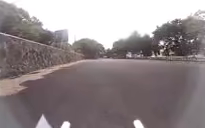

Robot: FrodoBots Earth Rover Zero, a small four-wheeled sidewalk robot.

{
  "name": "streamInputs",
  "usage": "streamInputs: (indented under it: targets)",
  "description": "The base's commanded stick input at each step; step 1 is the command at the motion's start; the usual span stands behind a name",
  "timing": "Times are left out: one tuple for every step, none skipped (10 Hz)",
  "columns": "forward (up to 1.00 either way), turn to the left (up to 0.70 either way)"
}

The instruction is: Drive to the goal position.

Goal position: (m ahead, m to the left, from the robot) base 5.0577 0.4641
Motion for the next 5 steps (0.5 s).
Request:
streamInputs:
  targets:
    - [0.5,0.0]
    - [0.5,0.0]
    - [0.5,0.0]
    - [0.5,0.0]
    - [0.5,0.0]
